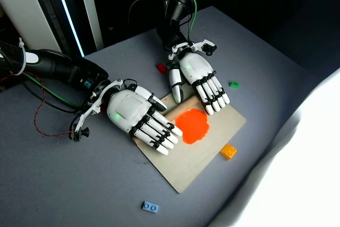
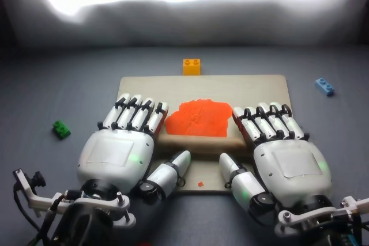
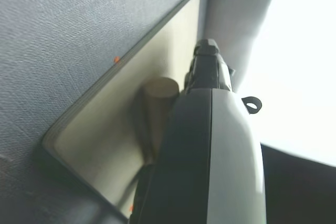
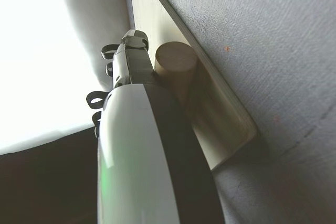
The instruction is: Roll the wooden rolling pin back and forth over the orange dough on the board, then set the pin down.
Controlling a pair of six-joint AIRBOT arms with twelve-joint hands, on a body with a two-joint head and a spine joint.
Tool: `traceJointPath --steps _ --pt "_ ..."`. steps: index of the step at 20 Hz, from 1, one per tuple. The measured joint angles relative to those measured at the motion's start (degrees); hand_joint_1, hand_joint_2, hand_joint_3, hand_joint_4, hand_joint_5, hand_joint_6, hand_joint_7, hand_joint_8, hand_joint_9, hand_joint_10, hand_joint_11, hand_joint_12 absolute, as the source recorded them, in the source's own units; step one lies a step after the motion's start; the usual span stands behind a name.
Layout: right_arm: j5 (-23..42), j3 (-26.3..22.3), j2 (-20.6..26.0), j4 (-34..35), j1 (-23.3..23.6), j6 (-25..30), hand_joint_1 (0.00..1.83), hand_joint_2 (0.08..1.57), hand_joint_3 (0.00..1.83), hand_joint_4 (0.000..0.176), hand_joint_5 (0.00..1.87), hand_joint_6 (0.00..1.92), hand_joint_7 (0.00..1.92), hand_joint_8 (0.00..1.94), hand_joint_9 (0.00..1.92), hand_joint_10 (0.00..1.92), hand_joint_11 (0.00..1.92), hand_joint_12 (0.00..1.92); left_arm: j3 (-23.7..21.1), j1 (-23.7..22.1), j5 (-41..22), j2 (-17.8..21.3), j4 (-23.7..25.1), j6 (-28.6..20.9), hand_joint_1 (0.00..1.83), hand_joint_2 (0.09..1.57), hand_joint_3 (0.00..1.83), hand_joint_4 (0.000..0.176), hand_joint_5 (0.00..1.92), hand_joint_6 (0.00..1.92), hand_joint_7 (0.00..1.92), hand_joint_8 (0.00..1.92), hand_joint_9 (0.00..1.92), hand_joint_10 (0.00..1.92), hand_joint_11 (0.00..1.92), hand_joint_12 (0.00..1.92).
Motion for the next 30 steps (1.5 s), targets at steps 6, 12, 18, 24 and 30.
traceJointPath --steps 6,12,18,24,30 --pt "-1.2 1.4 0.0 0.1 0.4 0.2 0.0 1.45 0.0 0.0 0.14 0.0 0.15 0.0 0.1 0.01 0.0 0.2 1.4 -0.7 0.3 -0.5 -0.7 -0.4 0.0 1.4 0.02 0.0 0.03 0.01 0.02 0.0 0.0 0.0 0.0 0.0" --pt "-2.1 3.1 0.0 0.4 1.0 0.6 0.0 1.44 0.0 0.0 0.13 0.01 0.12 0.0 0.05 0.0 0.0 0.01 2.4 -1.6 1.5 -0.8 -0.8 -0.5 0.0 1.4 0.01 0.0 0.03 0.01 0.01 0.0 0.0 0.0 0.0 0.0" --pt "-2.7 4.1 -0.1 0.7 1.6 1.0 0.0 1.44 0.0 0.0 0.14 0.01 0.13 0.0 0.07 0.01 0.01 0.01 4.0 -2.4 2.7 -1.3 -0.7 -0.6 0.0 1.4 0.01 0.0 0.06 0.01 0.03 0.01 0.0 0.0 0.0 0.0" --pt "-4.2 5.7 -0.1 0.7 2.1 1.8 0.0 1.45 0.0 0.0 0.12 0.0 0.1 0.0 0.03 0.0 0.0 0.0 5.3 -3.2 3.7 -1.9 -0.8 -0.6 0.0 1.42 0.02 0.0 0.04 0.0 0.0 0.0 0.0 0.0 0.0 0.0" --pt "-5.1 7.3 -0.2 0.7 2.6 2.4 0.0 1.45 0.0 0.0 0.13 0.02 0.12 0.02 0.05 0.02 0.01 0.0 6.4 -3.7 4.6 -2.2 -0.5 -1.2 0.0 1.39 0.01 0.0 0.02 0.01 0.0 0.0 0.0 0.0 0.0 0.0"
